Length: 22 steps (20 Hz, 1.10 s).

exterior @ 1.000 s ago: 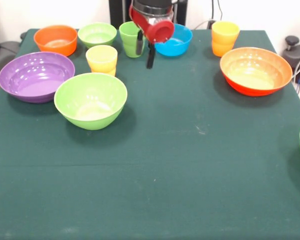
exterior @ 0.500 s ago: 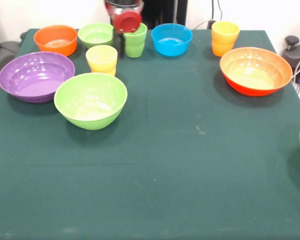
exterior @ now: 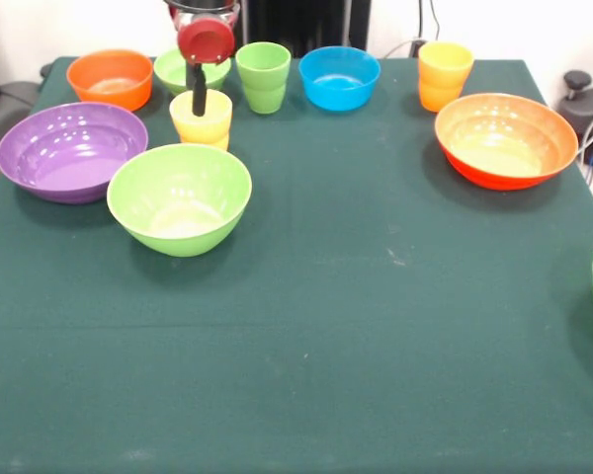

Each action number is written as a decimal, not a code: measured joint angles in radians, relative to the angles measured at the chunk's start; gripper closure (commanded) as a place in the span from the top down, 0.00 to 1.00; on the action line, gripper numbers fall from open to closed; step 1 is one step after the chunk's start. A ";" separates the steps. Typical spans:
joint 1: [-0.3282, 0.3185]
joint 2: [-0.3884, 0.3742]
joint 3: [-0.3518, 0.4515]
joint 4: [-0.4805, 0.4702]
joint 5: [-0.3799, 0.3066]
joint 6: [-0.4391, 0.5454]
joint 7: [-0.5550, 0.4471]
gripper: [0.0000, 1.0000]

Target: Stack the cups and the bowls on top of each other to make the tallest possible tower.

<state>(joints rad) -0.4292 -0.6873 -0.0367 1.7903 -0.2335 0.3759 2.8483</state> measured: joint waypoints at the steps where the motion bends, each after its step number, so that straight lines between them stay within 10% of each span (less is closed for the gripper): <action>1: 0.003 0.001 0.000 0.000 0.000 -0.006 0.000 1.00; 22: 0.072 0.112 -0.004 -0.011 0.001 -0.039 0.000 1.00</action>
<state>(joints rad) -0.3572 -0.5752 -0.0404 1.7790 -0.2329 0.3374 2.8483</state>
